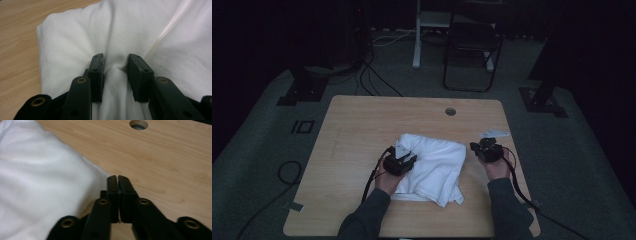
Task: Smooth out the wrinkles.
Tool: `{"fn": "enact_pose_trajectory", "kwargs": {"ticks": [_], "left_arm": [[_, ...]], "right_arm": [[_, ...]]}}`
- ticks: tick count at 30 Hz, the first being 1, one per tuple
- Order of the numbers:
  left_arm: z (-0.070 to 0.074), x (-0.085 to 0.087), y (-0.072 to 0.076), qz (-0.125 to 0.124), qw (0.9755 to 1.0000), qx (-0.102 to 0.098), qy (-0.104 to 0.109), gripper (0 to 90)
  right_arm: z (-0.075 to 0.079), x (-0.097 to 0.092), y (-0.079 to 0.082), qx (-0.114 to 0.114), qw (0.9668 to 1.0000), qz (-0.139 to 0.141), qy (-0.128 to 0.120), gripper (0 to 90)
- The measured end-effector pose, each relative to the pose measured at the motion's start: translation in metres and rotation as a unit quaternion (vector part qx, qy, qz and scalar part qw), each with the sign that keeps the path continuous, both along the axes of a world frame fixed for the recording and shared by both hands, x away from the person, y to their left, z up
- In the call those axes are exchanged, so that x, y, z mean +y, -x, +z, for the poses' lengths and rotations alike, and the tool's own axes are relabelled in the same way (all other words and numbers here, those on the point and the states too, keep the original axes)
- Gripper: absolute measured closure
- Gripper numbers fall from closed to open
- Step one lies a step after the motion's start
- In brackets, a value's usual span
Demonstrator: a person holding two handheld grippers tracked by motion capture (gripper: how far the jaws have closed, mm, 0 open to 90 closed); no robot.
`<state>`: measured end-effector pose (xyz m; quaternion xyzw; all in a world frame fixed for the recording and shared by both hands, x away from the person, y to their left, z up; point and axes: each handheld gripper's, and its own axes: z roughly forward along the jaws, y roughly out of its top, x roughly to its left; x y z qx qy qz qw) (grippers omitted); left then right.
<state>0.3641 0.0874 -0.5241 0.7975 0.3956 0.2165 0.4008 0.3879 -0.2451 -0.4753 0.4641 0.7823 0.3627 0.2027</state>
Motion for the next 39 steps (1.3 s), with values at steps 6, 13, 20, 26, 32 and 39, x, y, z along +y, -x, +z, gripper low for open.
{"fn": "enact_pose_trajectory", "kwargs": {"ticks": [6,13,20,26,32,39], "left_arm": [[-0.001,-0.005,0.002,0.030,0.9994,-0.014,-0.006,66.8],[-0.001,-0.007,-0.012,0.052,0.9986,-0.012,0.001,66.7],[0.000,-0.004,-0.018,0.039,0.9992,0.001,0.011,65.9],[0.002,0.004,-0.020,0.026,0.9989,0.013,0.037,64.0],[0.007,0.007,-0.019,0.020,0.9979,0.021,0.057,58.6],[0.033,0.033,0.003,0.012,0.9946,0.003,0.103,51.9]], "right_arm": [[0.001,0.012,0.026,-0.010,0.9982,0.043,-0.042,60.8],[-0.018,0.055,0.049,0.013,0.9936,0.088,-0.069,44.7],[-0.054,0.080,0.040,0.062,0.9911,0.110,-0.043,69.5],[-0.035,0.060,0.048,0.034,0.9937,0.106,-0.008,89.8],[-0.025,0.031,0.059,0.020,0.9967,0.079,0.003,88.9],[-0.018,0.029,0.060,-0.007,0.9979,0.055,-0.034,49.3]]}}
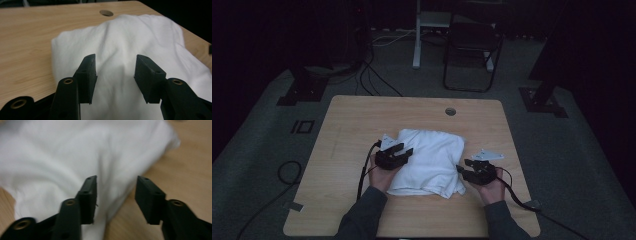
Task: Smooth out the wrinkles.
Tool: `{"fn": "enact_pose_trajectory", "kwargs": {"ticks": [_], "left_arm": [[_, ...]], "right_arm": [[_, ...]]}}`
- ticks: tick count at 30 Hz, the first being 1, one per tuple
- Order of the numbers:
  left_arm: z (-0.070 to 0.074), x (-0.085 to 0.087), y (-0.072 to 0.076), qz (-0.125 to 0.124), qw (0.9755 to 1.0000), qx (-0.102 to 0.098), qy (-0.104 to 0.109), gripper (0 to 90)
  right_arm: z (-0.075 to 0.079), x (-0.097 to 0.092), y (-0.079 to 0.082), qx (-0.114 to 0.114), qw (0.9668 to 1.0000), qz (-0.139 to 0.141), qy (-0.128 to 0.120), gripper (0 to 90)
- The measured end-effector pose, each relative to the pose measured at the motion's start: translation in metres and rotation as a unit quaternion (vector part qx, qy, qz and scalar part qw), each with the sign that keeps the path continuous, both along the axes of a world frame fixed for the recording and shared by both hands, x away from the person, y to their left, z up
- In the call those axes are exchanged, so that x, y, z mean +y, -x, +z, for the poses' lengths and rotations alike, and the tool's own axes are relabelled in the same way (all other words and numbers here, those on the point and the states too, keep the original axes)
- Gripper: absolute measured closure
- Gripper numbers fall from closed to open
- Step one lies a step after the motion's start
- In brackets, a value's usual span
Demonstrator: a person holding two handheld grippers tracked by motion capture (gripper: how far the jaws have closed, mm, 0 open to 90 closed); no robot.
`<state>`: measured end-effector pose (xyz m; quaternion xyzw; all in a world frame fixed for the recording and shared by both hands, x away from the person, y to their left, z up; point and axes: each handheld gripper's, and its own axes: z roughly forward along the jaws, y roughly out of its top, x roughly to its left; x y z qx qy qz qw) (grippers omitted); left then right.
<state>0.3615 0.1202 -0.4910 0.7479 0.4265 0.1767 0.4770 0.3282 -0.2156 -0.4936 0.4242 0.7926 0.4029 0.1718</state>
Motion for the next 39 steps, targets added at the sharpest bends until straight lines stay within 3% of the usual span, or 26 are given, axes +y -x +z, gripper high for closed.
{"fn": "enact_pose_trajectory", "kwargs": {"ticks": [3,5,7,9,11,13,14,17,24,31,35,39], "left_arm": [[0.002,0.009,0.012,-0.001,0.9999,-0.012,-0.004,51.2],[-0.001,0.014,0.018,-0.002,0.9997,-0.018,-0.014,50.4],[-0.005,0.016,0.021,-0.008,0.9997,-0.010,-0.022,50.1],[-0.013,0.017,0.025,-0.016,0.9995,-0.005,-0.026,49.5],[-0.020,0.017,0.028,-0.021,0.9993,-0.004,-0.031,49.2],[-0.023,0.018,0.030,-0.020,0.9996,-0.002,-0.019,49.0],[-0.024,0.019,0.031,-0.021,0.9996,0.000,-0.019,48.9],[-0.025,0.015,0.036,-0.011,0.9995,0.000,-0.031,49.0],[-0.025,0.016,0.043,0.011,0.9983,-0.002,-0.057,49.3],[-0.026,0.030,0.030,0.045,0.9968,-0.012,-0.065,49.2],[-0.026,0.037,0.014,0.067,0.9958,-0.011,-0.061,49.2],[-0.026,0.039,0.012,0.071,0.9962,-0.006,-0.050,49.5]], "right_arm": [[0.008,0.011,-0.002,-0.027,0.9995,0.006,-0.015,45.7],[0.008,0.026,-0.005,-0.033,0.9990,0.019,-0.024,43.9],[0.005,0.035,-0.008,-0.032,0.9990,0.026,-0.020,42.7],[-0.004,0.045,-0.012,-0.023,0.9990,0.037,-0.006,42.4],[-0.016,0.052,-0.015,-0.009,0.9988,0.037,0.030,42.4],[-0.028,0.055,-0.015,-0.004,0.9964,0.030,0.079,43.1],[-0.034,0.055,-0.016,0.002,0.9962,0.030,0.081,43.7],[-0.044,0.052,-0.021,0.013,0.9975,0.026,0.064,44.6],[-0.047,0.057,-0.038,0.016,0.9988,0.024,0.041,46.0],[-0.051,0.074,-0.059,0.016,0.9994,0.026,0.016,44.5],[-0.050,0.083,-0.069,0.015,0.9995,0.023,0.016,44.0],[-0.049,0.086,-0.078,0.019,0.9994,0.023,0.020,42.4]]}}
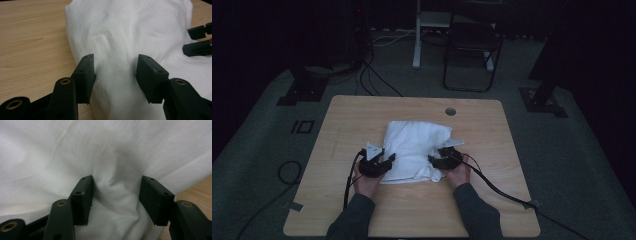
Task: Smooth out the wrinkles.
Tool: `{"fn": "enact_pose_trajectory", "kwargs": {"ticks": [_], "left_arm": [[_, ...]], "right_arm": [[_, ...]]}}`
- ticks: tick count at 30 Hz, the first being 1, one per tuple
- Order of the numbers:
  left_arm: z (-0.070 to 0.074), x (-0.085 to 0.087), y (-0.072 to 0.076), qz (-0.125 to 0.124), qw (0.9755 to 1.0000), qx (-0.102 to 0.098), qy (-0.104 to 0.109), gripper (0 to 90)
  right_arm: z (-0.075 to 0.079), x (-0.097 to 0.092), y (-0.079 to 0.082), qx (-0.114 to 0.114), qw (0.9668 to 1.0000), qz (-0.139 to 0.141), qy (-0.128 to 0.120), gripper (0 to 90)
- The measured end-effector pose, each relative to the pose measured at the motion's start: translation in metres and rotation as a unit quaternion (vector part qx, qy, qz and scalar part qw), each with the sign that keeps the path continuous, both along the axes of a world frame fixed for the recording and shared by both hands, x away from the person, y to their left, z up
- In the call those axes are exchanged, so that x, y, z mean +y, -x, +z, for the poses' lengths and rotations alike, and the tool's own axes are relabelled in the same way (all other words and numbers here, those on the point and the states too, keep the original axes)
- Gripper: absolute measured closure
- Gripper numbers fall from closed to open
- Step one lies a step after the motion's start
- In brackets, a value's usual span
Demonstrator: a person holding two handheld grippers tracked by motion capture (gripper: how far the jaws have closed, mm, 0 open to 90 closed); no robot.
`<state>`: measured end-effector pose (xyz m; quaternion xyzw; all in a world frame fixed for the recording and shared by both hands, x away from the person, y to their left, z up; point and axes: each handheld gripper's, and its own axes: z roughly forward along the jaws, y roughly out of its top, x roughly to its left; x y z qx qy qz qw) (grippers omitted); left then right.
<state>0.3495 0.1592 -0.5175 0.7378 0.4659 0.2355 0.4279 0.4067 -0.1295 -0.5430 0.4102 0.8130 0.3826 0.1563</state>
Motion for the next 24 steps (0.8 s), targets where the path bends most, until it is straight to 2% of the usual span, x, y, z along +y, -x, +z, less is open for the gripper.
{"fn": "enact_pose_trajectory", "kwargs": {"ticks": [4,7,8,9,12,13,16,20,24], "left_arm": [[0.002,0.003,0.004,-0.010,0.9999,0.002,0.004,49.8],[0.006,0.006,0.006,-0.009,0.9999,-0.004,0.007,49.7],[0.013,0.012,0.010,-0.008,0.9998,-0.015,0.006,49.7],[0.016,0.015,0.012,-0.005,0.9997,-0.020,0.009,49.4],[0.025,0.025,0.015,0.001,0.9996,-0.027,0.010,48.9],[0.025,0.025,0.015,0.001,0.9996,-0.027,0.010,48.8],[0.034,0.039,0.019,0.008,0.9995,-0.029,0.011,48.8],[0.042,0.051,0.021,0.012,0.9993,-0.033,0.011,48.7],[0.047,0.065,0.023,0.024,0.9990,-0.038,0.010,47.8]], "right_arm": [[0.002,-0.002,-0.002,0.001,1.0000,-0.003,0.001,39.2],[0.006,-0.004,0.003,-0.009,0.9999,-0.010,0.002,38.1],[0.010,-0.005,0.007,-0.018,0.9997,-0.013,-0.004,37.3],[0.017,-0.014,0.018,-0.032,0.9990,-0.012,-0.027,34.6],[0.025,-0.031,0.033,-0.040,0.9983,-0.017,-0.039,33.7],[0.025,-0.031,0.033,-0.040,0.9983,-0.017,-0.039,33.7],[0.031,-0.056,0.048,-0.045,0.9975,-0.026,-0.048,33.3],[0.038,-0.079,0.053,-0.046,0.9953,-0.046,-0.072,33.3],[0.047,-0.093,0.054,-0.049,0.9923,-0.061,-0.096,33.4]]}}
